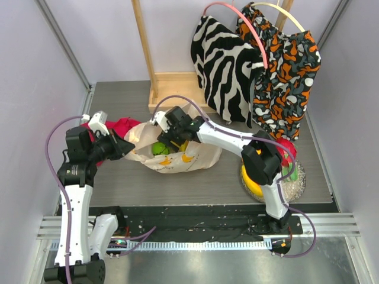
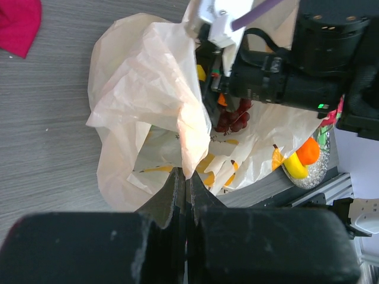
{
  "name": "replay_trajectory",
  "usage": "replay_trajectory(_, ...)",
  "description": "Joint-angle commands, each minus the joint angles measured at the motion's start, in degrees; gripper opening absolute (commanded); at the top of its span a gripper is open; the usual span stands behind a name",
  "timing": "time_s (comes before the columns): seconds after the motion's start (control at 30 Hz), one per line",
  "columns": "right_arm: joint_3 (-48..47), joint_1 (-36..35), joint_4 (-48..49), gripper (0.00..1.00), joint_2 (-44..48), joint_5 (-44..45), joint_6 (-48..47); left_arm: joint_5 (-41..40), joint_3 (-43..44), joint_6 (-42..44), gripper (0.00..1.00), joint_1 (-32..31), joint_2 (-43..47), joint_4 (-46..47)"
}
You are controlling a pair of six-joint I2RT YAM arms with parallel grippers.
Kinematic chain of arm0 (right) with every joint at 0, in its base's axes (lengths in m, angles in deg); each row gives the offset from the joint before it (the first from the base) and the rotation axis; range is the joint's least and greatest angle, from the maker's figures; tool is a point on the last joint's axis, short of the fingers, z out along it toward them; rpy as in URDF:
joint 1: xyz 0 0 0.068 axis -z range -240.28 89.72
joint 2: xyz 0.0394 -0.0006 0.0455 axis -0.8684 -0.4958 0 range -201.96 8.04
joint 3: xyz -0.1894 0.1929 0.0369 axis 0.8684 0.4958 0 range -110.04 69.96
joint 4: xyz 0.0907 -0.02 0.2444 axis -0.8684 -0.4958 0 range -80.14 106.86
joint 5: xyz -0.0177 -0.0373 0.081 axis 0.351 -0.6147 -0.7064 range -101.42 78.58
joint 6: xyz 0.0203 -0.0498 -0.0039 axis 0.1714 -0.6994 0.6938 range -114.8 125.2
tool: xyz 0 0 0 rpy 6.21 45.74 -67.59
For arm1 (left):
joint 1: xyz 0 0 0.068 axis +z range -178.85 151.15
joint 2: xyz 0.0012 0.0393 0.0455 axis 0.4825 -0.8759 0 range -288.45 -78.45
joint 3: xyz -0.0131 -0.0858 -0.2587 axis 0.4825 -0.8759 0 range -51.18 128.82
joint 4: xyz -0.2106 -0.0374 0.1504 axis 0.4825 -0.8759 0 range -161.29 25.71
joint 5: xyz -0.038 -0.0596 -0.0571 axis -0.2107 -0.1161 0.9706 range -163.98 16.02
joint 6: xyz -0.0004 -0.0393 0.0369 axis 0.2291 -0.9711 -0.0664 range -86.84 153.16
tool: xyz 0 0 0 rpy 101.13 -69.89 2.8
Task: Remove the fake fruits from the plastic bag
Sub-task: Take out the fake fruit from the plastic bag.
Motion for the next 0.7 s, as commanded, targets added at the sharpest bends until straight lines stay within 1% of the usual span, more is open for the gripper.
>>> replay_trajectory(0.0,-1.6,-0.4,2.3,0.75,-3.9,7.2,-1.6,1.0,0.9,0.3,0.00,0.4,-0.5,1.9)
replay_trajectory(0.03,-1.5,-0.4,2.3,0.72,-4.5,7.2,-1.6,1.1,0.9,0.2,0.00,0.4,-0.6,2.0)
replay_trajectory(0.07,-1.5,-0.2,2.4,0.62,-5.5,6.9,-1.8,1.1,0.9,0.2,0.00,0.4,-0.5,2.1)
replay_trajectory(0.17,-2.8,-0.2,1.7,0.42,-5.0,5.8,-2.9,0.6,1.0,0.3,0.00,0.4,-0.5,2.6)
replay_trajectory(0.2,-3.4,-0.2,1.2,0.31,-4.3,4.9,-3.5,0.6,1.0,0.2,0.00,0.4,-0.4,2.9)
replay_trajectory(0.23,-4.7,-0.2,0.0,0.26,-3.2,2.7,-3.7,0.7,0.9,0.2,0.00,0.4,-0.4,3.1)
replay_trajectory(0.27,-5.4,-0.2,-0.8,0.23,-1.0,1.6,-3.8,0.7,0.9,0.0,0.00,0.4,-0.4,3.4)
replay_trajectory(0.3,-5.8,-0.1,-1.9,0.19,0.6,-1.4,-4.0,0.7,0.8,-0.3,0.00,0.4,-0.6,4.5)
replay_trajectory(0.33,-6.4,-0.3,-3.0,0.18,2.1,-5.2,-4.9,0.7,0.7,-0.5,0.00,0.3,-0.7,4.9)
replay_trajectory(0.43,-8.1,-0.3,-10.0,0.16,6.8,-11.2,-6.6,0.2,0.9,-1.9,0.00,0.4,-1.7,7.9)
replay_trajectory(0.47,-7.9,-0.3,-12.9,0.15,8.3,-14.3,-6.8,-0.2,1.0,-2.6,0.00,0.4,-2.1,8.8)
replay_trajectory(0.53,-6.3,-0.1,-16.3,0.15,12.3,-17.2,-8.9,-0.6,1.4,-3.5,0.00,0.4,-3.0,12.7)
replay_trajectory(0.57,-5.6,-0.2,-17.3,0.15,13.7,-20.0,-10.1,-1.0,2.4,-3.4,0.00,0.4,-4.4,14.0)
replay_trajectory(0.63,-3.5,-0.2,-19.3,0.15,17.5,-22.1,-13.3,-2.3,4.4,-2.5,0.00,0.4,-6.2,16.4)
replay_trajectory(0.67,-3.0,-0.1,-19.6,0.14,18.5,-22.6,-13.9,-4.7,7.0,-1.9,0.00,0.4,-7.6,17.0)
